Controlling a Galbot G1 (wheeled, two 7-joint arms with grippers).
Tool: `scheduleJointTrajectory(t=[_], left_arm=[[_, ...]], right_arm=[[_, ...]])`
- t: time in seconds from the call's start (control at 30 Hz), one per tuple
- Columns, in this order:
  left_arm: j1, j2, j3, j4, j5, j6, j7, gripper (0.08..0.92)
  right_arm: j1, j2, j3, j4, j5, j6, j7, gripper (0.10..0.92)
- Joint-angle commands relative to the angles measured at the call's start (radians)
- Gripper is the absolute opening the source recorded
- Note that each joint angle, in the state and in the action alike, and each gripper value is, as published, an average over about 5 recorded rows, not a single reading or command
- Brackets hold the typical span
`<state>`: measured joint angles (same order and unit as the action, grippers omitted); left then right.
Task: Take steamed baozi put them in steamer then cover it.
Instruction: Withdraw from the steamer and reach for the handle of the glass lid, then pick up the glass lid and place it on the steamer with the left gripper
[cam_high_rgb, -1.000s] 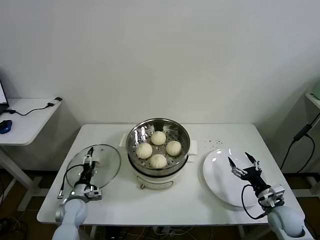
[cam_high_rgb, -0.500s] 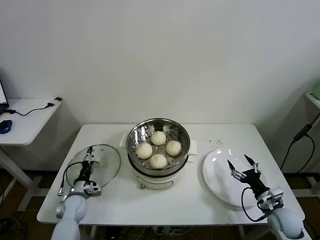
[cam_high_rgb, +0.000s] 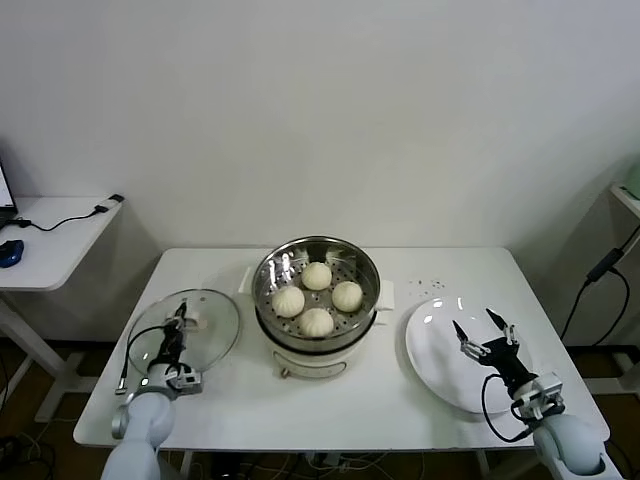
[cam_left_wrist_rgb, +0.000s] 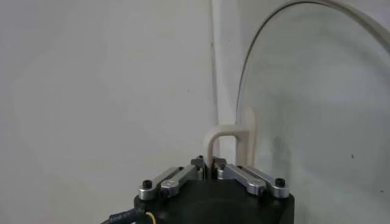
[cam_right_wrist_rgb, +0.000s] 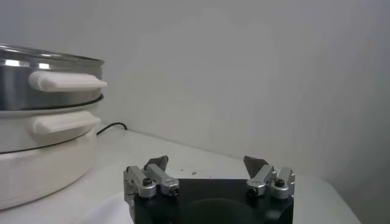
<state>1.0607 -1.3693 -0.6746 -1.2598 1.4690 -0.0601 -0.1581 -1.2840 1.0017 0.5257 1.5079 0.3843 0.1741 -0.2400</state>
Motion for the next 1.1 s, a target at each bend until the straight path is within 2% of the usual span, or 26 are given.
scheduleJointTrajectory(t=[0.03, 0.23, 0.53, 0.67, 0.87, 1.1], left_arm=[[0.043, 0.027, 0.009, -0.099, -0.075, 0.009, 0.008, 0.171], [0.126, 0.086, 0.002, -0.273, -0.142, 0.032, 0.013, 0.147], [0.315, 0.189, -0.034, -0.612, -0.235, 0.135, 0.034, 0.147], [0.377, 0.231, -0.024, -0.749, -0.264, 0.236, 0.056, 0.147], [0.425, 0.326, 0.048, -0.898, -0.296, 0.469, 0.113, 0.147], [0.338, 0.461, 0.261, -0.963, -0.31, 0.712, 0.201, 0.147]], right_arm=[[0.012, -0.016, -0.003, -0.01, -0.008, 0.002, -0.002, 0.823], [0.016, -0.029, 0.006, -0.015, -0.002, 0.005, -0.003, 0.823], [0.021, -0.031, 0.023, -0.035, -0.002, 0.011, -0.011, 0.823], [0.034, -0.029, 0.021, -0.048, 0.0, 0.01, -0.011, 0.823], [0.068, -0.026, -0.001, -0.078, -0.001, 0.012, -0.012, 0.823], [0.122, -0.024, -0.049, -0.125, -0.004, 0.015, -0.012, 0.823]])
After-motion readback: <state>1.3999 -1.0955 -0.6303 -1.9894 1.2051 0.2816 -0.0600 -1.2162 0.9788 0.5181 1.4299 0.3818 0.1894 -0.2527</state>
